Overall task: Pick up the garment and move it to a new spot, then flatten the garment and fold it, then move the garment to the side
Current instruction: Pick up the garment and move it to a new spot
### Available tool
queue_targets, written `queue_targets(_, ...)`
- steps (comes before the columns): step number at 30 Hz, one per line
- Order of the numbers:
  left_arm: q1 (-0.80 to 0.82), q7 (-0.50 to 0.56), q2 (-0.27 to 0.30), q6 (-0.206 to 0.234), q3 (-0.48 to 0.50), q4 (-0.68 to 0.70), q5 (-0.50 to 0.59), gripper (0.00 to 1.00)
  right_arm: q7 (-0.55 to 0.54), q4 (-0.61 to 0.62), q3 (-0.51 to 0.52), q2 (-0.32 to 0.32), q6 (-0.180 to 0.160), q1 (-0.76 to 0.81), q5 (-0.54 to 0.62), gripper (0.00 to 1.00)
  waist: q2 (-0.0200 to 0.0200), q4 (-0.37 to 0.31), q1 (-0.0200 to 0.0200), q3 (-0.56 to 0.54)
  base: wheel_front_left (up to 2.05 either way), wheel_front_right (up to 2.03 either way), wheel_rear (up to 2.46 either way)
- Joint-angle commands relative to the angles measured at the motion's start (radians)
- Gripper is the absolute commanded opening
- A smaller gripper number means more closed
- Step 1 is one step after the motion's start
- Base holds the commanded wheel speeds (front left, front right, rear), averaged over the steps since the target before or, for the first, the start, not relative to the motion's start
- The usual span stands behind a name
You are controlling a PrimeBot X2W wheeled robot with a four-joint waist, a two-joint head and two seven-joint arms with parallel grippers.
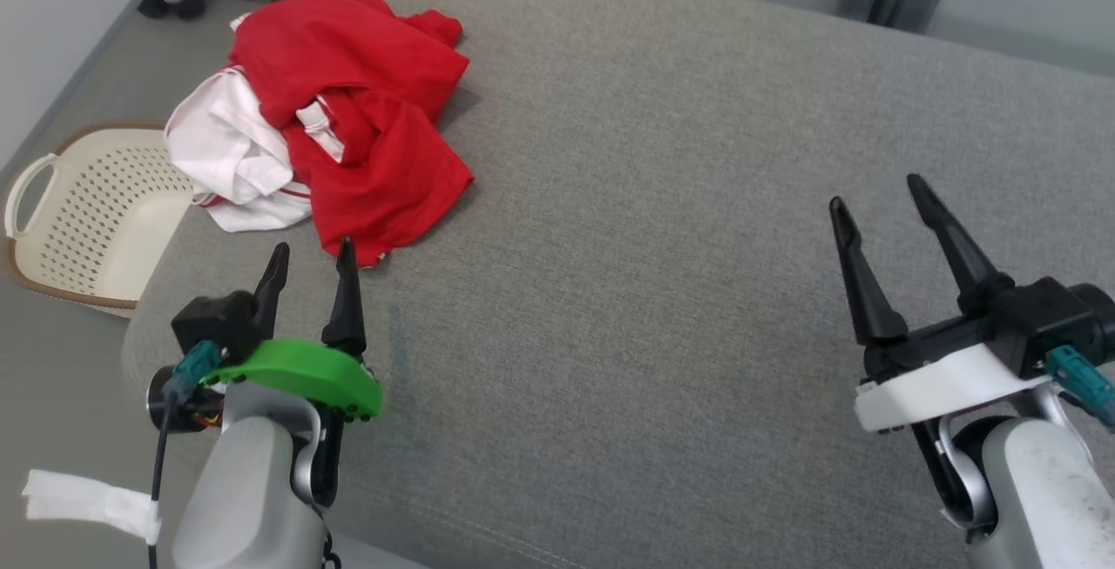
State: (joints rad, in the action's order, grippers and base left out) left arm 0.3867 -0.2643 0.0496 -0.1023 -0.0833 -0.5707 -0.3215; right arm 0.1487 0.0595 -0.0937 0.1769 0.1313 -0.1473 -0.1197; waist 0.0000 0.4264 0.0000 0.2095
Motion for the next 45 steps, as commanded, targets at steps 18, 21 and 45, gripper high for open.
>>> queue_targets(18,0.357,0.002,0.021,-0.027,0.033,-0.488,-0.179,0.0,-0.056,0.097,0.049,0.08,-0.001,-0.071,-0.011,1.0,0.0,-0.118,0.0,0.275,0.0,0.0,0.0)
queue_targets(21,0.322,0.001,0.038,-0.028,0.058,-0.43,-0.15,0.0,-0.047,0.091,0.055,0.073,-0.001,-0.067,-0.007,1.0,0.0,-0.115,0.0,0.253,0.0,0.0,0.0)
queue_targets(45,-0.006,0.0,0.007,-0.029,0.059,0.389,0.12,0.0,0.047,0.025,0.075,-0.053,-0.001,0.032,-0.007,1.0,0.0,-0.252,0.0,-0.029,0.0,0.0,0.0)
